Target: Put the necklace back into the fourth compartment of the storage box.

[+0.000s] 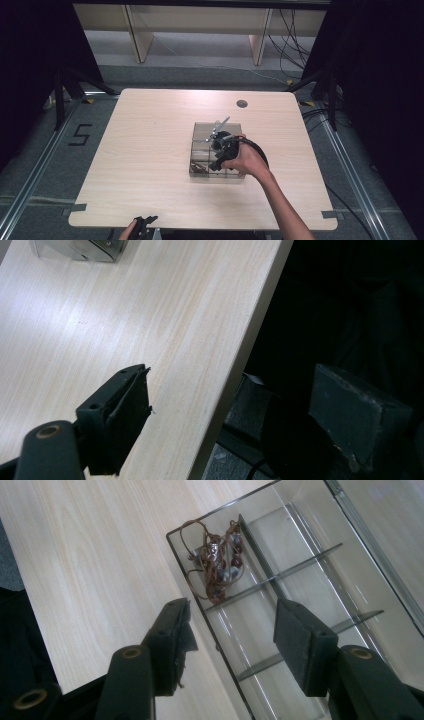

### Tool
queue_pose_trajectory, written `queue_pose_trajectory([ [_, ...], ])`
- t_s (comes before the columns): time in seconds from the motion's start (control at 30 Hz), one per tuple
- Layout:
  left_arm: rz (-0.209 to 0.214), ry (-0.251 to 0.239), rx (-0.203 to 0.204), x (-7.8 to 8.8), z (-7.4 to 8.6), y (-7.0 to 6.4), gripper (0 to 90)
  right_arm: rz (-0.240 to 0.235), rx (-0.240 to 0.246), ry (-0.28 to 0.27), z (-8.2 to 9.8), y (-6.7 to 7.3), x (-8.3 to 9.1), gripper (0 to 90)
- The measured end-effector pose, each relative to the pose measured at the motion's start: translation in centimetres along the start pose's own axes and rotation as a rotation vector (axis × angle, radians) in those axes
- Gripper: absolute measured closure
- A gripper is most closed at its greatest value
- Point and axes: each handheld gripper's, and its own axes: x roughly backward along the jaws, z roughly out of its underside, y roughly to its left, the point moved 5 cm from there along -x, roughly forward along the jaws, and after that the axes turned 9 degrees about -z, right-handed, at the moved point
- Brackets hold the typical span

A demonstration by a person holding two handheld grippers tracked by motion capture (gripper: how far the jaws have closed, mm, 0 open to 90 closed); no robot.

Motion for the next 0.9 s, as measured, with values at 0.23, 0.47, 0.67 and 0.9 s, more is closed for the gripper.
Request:
queue_pose_trajectory([
  [0.23,0.001,0.0,0.0,0.0,0.0,0.0,15.7,0.005,-0.006,-0.015,0.9,0.2,0.9,46.1],
  [0.47,-0.003,0.001,-0.005,0.0,0.0,0.0,15.7,0.002,-0.006,-0.031,1.9,0.7,0.9,43.9],
  [0.67,0.0,-0.003,0.0,0.0,0.0,-0.1,15.7,-0.001,0.005,-0.04,2.4,1.1,0.8,42.4],
  [0.9,-0.006,0.002,-0.002,0.0,0.0,-0.1,15.7,-0.003,0.005,-0.057,3.5,1.7,1.0,40.9],
])
